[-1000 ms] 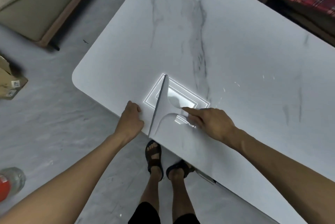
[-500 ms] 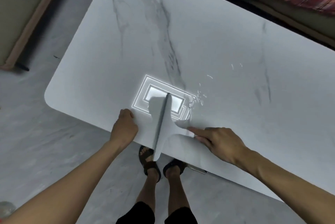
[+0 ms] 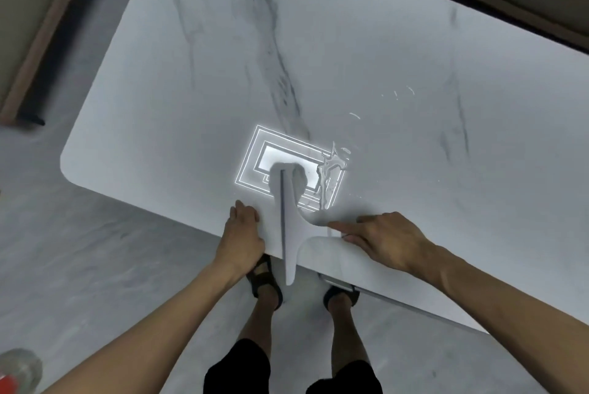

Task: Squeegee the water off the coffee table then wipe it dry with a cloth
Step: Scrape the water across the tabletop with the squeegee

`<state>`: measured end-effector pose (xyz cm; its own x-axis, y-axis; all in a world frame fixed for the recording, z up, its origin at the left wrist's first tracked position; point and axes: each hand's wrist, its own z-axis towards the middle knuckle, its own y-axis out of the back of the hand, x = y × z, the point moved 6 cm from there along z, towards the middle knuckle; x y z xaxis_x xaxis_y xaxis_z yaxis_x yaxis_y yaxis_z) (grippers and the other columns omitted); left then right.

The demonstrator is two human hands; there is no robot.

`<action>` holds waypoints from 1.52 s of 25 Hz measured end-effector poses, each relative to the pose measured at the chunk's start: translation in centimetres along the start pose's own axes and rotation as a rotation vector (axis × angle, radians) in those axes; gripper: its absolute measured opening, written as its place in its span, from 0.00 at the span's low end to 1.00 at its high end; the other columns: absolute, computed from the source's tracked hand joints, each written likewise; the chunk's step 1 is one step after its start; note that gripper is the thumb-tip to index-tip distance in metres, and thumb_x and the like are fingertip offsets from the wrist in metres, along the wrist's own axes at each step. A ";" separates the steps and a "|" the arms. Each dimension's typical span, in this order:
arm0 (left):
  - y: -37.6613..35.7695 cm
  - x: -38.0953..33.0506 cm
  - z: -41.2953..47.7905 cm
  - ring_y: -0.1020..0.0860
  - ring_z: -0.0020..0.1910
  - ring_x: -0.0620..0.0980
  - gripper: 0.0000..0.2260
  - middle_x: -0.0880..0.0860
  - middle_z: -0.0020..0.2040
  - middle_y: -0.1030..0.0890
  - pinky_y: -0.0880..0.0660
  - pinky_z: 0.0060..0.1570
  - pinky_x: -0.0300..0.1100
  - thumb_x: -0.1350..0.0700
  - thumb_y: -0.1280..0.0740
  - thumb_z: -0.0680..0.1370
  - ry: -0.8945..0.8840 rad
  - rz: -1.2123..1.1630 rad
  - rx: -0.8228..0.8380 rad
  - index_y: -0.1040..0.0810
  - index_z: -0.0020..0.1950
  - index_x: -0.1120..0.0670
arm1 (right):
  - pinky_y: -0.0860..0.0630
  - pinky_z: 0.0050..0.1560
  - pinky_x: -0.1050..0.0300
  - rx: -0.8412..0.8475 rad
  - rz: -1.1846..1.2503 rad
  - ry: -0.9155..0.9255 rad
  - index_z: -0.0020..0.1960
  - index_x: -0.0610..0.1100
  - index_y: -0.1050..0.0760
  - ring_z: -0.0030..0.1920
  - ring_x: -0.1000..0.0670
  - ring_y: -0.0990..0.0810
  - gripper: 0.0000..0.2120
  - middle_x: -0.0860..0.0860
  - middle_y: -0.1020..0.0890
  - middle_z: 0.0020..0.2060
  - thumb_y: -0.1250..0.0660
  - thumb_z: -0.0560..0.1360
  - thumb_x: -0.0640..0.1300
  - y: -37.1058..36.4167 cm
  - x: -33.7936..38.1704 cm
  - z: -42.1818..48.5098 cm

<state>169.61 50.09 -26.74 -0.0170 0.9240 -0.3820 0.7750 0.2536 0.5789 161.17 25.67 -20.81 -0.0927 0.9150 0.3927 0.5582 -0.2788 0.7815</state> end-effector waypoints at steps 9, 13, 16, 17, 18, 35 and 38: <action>-6.1 -6.3 -2.2 0.27 0.54 0.60 0.14 0.59 0.57 0.31 0.26 0.53 0.51 0.69 0.42 0.68 0.105 -0.003 -0.102 0.33 0.51 0.57 | 0.35 0.34 0.59 -0.013 -0.120 -0.017 0.70 0.67 0.35 0.39 0.50 0.19 0.18 0.57 0.19 0.42 0.49 0.81 0.59 1.2 -11.2 -8.7; -9.0 -8.8 -2.4 0.31 0.64 0.68 0.14 0.67 0.65 0.34 0.28 0.61 0.58 0.66 0.45 0.71 0.168 -0.035 -0.057 0.32 0.56 0.61 | 0.33 0.38 0.59 0.045 -0.127 -0.095 0.70 0.71 0.41 0.45 0.51 0.19 0.19 0.59 0.20 0.45 0.53 0.81 0.61 2.5 -15.6 -11.4; -7.7 -9.0 -3.0 0.21 0.46 0.58 0.13 0.56 0.47 0.23 0.23 0.44 0.52 0.65 0.43 0.71 0.218 -0.118 -0.206 0.33 0.54 0.56 | 0.26 0.41 0.57 0.052 -0.140 -0.171 0.70 0.72 0.42 0.45 0.51 0.19 0.21 0.60 0.20 0.45 0.58 0.79 0.63 4.1 -17.3 -14.2; -7.1 -8.6 -3.5 0.23 0.37 0.52 0.12 0.50 0.40 0.25 0.25 0.36 0.48 0.65 0.42 0.71 0.234 -0.145 -0.271 0.34 0.53 0.55 | 0.25 0.40 0.57 0.049 -0.148 -0.151 0.70 0.72 0.43 0.44 0.51 0.19 0.22 0.60 0.21 0.44 0.60 0.78 0.64 4.4 -16.6 -14.5; -6.4 -8.0 -4.0 0.26 0.34 0.50 0.12 0.48 0.37 0.26 0.27 0.32 0.45 0.65 0.42 0.71 0.260 -0.174 -0.331 0.34 0.53 0.53 | 0.27 0.39 0.57 0.064 -0.162 -0.103 0.71 0.72 0.43 0.42 0.51 0.19 0.23 0.59 0.21 0.44 0.61 0.78 0.64 4.2 -15.3 -14.1; -0.2 3.6 -3.9 0.24 0.42 0.49 0.08 0.47 0.46 0.25 0.32 0.33 0.38 0.59 0.38 0.76 0.279 -0.336 -0.518 0.31 0.55 0.52 | 0.29 0.42 0.55 0.041 -0.080 0.190 0.70 0.69 0.38 0.50 0.46 0.19 0.18 0.53 0.18 0.50 0.52 0.82 0.59 0.1 1.0 5.7; -2.3 0.0 -2.5 0.24 0.48 0.50 0.15 0.48 0.51 0.26 0.29 0.40 0.41 0.63 0.39 0.70 0.211 -0.352 -0.317 0.31 0.54 0.50 | 0.28 0.40 0.54 -0.008 -0.042 0.031 0.70 0.73 0.42 0.48 0.49 0.19 0.19 0.60 0.19 0.47 0.56 0.80 0.62 2.1 -5.8 0.1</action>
<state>166.21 50.26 -26.28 -0.3944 0.7963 -0.4586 0.4705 0.6037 0.6436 162.91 19.79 -21.50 -0.1411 0.9165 0.3743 0.5468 -0.2430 0.8012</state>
